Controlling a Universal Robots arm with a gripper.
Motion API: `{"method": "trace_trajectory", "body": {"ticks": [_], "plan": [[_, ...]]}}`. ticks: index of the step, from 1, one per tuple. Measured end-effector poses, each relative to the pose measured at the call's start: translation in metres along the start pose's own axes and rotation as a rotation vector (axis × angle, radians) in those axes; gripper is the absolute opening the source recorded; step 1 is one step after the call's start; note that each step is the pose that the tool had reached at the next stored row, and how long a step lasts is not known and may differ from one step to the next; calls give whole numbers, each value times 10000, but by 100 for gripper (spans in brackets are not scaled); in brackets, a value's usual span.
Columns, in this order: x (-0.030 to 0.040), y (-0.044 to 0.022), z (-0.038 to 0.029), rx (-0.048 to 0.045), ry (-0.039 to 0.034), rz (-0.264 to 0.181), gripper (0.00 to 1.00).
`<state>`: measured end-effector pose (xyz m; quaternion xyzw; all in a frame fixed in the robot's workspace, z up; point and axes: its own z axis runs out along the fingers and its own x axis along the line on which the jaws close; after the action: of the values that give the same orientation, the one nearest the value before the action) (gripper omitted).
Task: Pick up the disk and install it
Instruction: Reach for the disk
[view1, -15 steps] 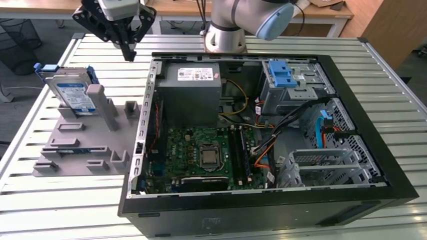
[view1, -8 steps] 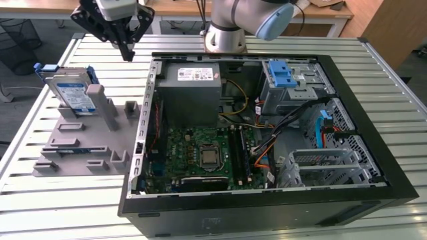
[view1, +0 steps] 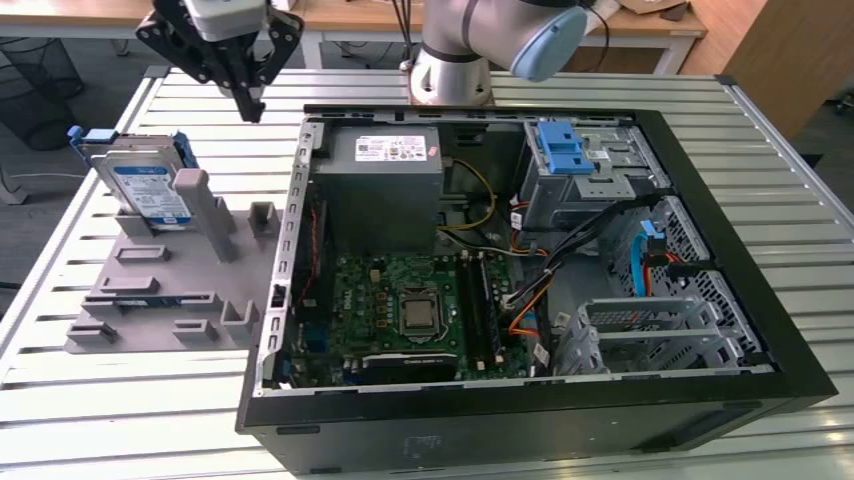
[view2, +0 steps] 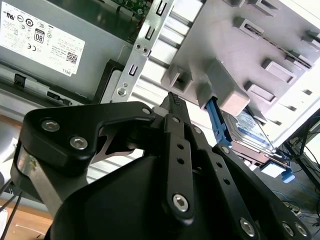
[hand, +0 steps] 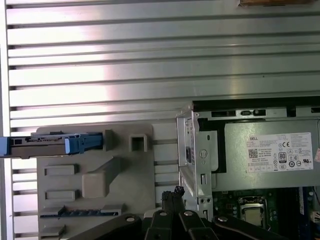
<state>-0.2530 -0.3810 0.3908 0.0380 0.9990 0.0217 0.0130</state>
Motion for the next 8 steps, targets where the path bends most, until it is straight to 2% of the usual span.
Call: {"method": "trace_trajectory", "body": {"ticks": [8], "plan": [[31,14,6,-1,-1,0,11]]}}
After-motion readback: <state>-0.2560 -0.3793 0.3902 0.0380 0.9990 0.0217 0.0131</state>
